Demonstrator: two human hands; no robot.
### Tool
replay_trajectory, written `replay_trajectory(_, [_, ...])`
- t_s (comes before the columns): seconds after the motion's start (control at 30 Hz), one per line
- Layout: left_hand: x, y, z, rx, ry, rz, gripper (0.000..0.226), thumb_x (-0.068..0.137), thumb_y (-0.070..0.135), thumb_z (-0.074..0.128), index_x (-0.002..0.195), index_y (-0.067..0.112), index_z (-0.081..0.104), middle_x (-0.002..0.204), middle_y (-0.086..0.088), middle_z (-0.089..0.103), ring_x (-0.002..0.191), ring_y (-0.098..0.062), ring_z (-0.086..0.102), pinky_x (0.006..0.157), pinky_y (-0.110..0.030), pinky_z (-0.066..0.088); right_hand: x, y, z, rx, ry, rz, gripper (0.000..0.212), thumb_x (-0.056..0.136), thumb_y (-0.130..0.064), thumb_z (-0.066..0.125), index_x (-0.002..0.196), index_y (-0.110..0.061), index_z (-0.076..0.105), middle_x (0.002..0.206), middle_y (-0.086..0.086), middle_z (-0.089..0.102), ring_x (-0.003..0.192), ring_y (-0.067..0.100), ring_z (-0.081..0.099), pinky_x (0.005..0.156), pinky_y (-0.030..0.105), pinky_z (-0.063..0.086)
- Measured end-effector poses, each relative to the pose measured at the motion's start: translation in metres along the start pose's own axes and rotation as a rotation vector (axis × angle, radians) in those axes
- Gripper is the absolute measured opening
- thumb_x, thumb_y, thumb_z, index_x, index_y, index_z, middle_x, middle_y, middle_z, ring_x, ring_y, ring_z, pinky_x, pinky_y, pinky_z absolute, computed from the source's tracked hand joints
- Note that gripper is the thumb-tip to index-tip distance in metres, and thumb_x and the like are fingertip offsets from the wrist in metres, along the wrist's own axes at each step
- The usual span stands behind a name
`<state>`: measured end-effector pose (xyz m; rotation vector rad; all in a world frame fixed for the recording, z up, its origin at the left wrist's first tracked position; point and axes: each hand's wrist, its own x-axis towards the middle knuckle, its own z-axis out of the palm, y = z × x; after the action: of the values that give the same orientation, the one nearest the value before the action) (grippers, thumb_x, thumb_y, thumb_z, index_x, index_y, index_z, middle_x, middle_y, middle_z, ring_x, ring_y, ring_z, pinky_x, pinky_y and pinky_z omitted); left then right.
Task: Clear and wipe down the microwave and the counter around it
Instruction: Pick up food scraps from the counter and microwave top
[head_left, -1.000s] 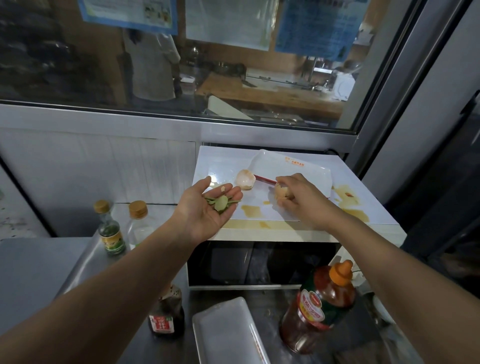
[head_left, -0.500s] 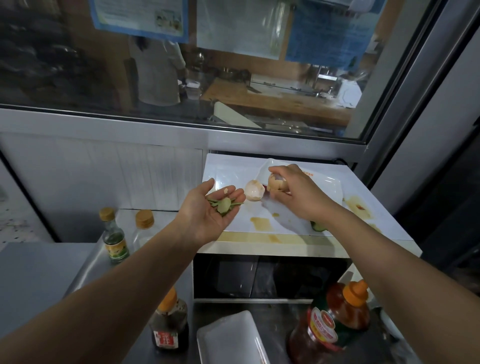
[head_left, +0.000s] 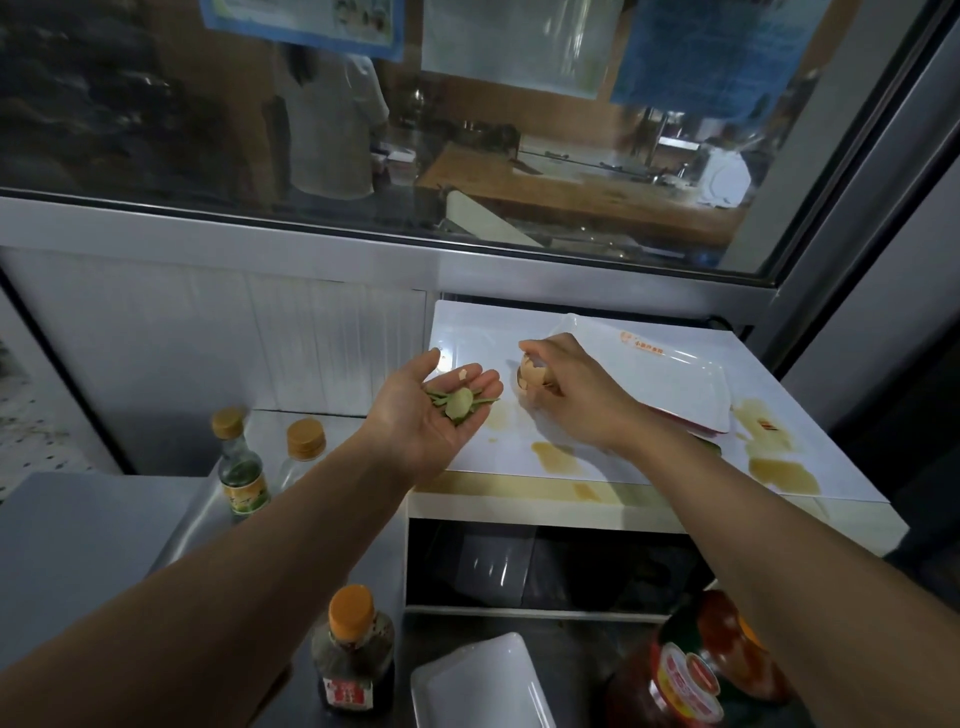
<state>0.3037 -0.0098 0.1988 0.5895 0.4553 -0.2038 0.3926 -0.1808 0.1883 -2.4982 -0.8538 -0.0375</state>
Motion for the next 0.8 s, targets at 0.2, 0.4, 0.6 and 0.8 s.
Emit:
replay_trajectory(0.2, [0.004, 0.001, -0.003, 0.012, 0.008, 0.001, 0.045, 0.097, 0.037, 0.045, 0.107, -0.003, 0.063, 0.110, -0.018, 0.068, 0.102, -0.028, 0.065, 0.094, -0.035, 0.047, 0.001, 0.001, 0.000, -0.099, -0.041, 0.013, 0.064, 0.083, -0.019, 0.065, 0.141, -0.020, 0.036, 0.134, 0.002, 0.038, 0.125, 0.022, 0.035, 0.104, 0.031, 0.027])
replay_trajectory(0.4, [0.004, 0.002, -0.002, 0.027, 0.013, -0.004, 0.045, 0.097, 0.038, 0.045, 0.107, -0.002, 0.064, 0.105, -0.018, 0.069, 0.097, -0.028, 0.066, 0.091, -0.035, 0.048, 0.004, -0.001, 0.001, -0.188, 0.017, -0.014, 0.052, 0.085, -0.013, 0.062, 0.133, -0.022, 0.044, 0.124, 0.002, 0.046, 0.119, 0.023, 0.038, 0.094, 0.029, 0.022])
replay_trajectory(0.6, [0.002, 0.000, -0.001, 0.025, 0.011, 0.002, 0.045, 0.097, 0.038, 0.045, 0.106, -0.003, 0.064, 0.104, -0.018, 0.070, 0.097, -0.028, 0.067, 0.094, -0.035, 0.048, 0.001, -0.005, -0.002, -0.086, 0.013, 0.007, 0.054, 0.084, -0.010, 0.063, 0.134, -0.019, 0.045, 0.123, 0.003, 0.046, 0.117, 0.022, 0.041, 0.102, 0.031, 0.029])
replay_trajectory(0.8, [-0.008, -0.007, 0.004, 0.020, 0.006, 0.008, 0.044, 0.096, 0.037, 0.046, 0.100, -0.003, 0.065, 0.101, -0.018, 0.070, 0.093, -0.027, 0.068, 0.078, -0.034, 0.052, -0.011, -0.009, -0.012, 0.034, 0.038, -0.026, 0.052, 0.085, 0.003, 0.055, 0.134, -0.010, 0.044, 0.111, -0.001, 0.039, 0.101, 0.015, 0.044, 0.079, 0.005, 0.032])
